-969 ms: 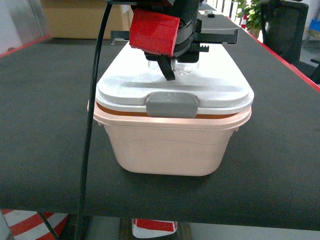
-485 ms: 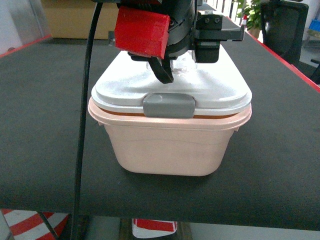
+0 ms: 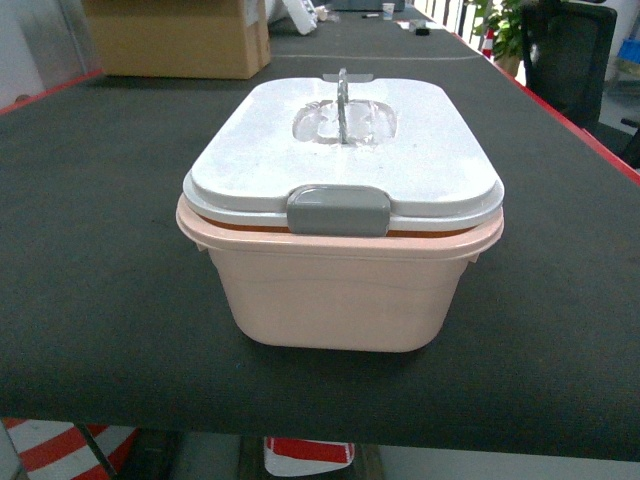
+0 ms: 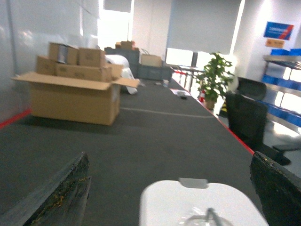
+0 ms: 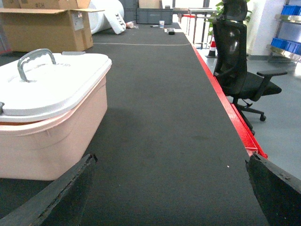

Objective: Pick capacitor and pack into box

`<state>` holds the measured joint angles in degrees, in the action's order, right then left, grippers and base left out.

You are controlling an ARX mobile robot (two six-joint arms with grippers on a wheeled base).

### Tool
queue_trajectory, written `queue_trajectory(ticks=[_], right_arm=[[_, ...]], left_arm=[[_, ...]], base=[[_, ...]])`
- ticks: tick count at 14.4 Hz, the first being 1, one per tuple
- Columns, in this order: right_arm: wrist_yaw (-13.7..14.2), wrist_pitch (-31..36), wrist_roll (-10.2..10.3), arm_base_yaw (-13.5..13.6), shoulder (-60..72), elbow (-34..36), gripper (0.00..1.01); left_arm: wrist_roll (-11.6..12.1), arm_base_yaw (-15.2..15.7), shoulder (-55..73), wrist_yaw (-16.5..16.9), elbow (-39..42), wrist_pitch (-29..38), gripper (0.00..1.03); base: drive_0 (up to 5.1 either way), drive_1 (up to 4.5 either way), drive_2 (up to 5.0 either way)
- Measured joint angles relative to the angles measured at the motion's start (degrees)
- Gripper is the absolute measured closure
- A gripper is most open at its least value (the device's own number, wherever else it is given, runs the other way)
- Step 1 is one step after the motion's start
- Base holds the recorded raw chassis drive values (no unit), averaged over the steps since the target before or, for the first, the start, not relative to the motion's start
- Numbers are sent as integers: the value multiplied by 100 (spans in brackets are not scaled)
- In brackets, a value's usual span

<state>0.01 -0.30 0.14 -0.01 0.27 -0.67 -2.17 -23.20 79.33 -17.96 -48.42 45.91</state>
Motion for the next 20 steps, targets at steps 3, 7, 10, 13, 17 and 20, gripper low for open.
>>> queue_trajectory(ticks=[3, 7, 10, 13, 17, 20], right_arm=[[0, 0, 0, 0, 0, 0, 3], [0, 0, 0, 0, 0, 0, 3], [0, 0, 0, 0, 0, 0, 3], [0, 0, 0, 0, 0, 0, 3], [0, 0, 0, 0, 0, 0, 3], [-2, 0, 0, 0, 0, 0, 3]], left_arm=[[227, 286, -647, 105, 879, 431, 5], [461, 1064, -2118, 570, 2914, 96, 5], [304, 1139, -2199, 557, 2900, -291, 7], [256, 1517, -3071, 938, 3425, -1154, 46], [254, 1821, -3877, 1287, 4048, -1342, 96], [234, 2334, -4489, 1777, 4354, -1676, 101]], base=[[0, 0, 0], [0, 0, 0], [0, 0, 0], [0, 0, 0], [0, 0, 0], [0, 0, 0]])
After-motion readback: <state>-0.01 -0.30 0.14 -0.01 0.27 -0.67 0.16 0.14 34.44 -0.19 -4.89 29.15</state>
